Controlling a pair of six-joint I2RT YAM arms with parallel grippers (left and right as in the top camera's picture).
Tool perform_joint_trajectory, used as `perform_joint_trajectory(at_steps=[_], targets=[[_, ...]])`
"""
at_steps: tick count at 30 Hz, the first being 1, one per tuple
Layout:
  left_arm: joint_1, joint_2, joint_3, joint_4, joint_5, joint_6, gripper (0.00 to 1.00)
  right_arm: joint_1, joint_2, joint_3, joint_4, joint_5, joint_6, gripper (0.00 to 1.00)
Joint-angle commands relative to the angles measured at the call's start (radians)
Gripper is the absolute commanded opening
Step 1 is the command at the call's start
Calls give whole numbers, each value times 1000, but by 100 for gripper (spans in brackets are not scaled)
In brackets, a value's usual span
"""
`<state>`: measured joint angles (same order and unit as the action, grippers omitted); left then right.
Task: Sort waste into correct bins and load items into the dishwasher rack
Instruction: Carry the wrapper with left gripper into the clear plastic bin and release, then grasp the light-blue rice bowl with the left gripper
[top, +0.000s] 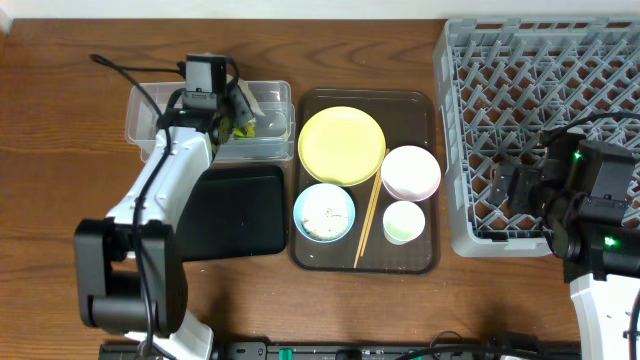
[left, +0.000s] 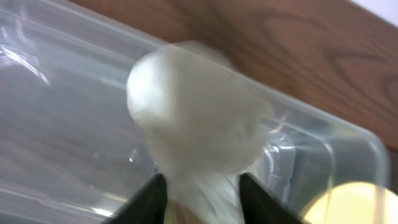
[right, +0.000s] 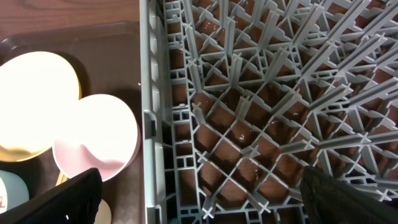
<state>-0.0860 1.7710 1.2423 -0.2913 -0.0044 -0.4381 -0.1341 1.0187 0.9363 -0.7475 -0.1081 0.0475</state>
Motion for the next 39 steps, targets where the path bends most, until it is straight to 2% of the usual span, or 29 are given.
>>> perform_joint_trajectory(at_steps=[1,2,7,12,15,19,28,34,39], targets=[[3,-15,10,1,-15,0,46,10,-7,22,-2,-5,-11,99],[3,-28,11,1,-15,14,50,10,-7,22,-2,-5,-11,99],[-5,-155,12,-37,37,45,51,10,-7,22,-2,-5,-11,99],[-79,-284,12,-227,145,79,51,10,-7,22,-2,-5,-11,99],[-154,-295,12,-349,151,117,51,10,-7,22,-1,-5,-11,99],[-279,-266,-2,-438,150,131,51,10,-7,22,-1,-5,-11,99],[-521,-98,-29,-388,150,111,50,10,-6,22,-5,-5,-10,99],[-624,31,-29,-340,142,112,50,10,-6,22,-5,-5,-10,99],[-656,103,-29,-343,142,111,39,10,-7,22,-6,-5,-10,99]])
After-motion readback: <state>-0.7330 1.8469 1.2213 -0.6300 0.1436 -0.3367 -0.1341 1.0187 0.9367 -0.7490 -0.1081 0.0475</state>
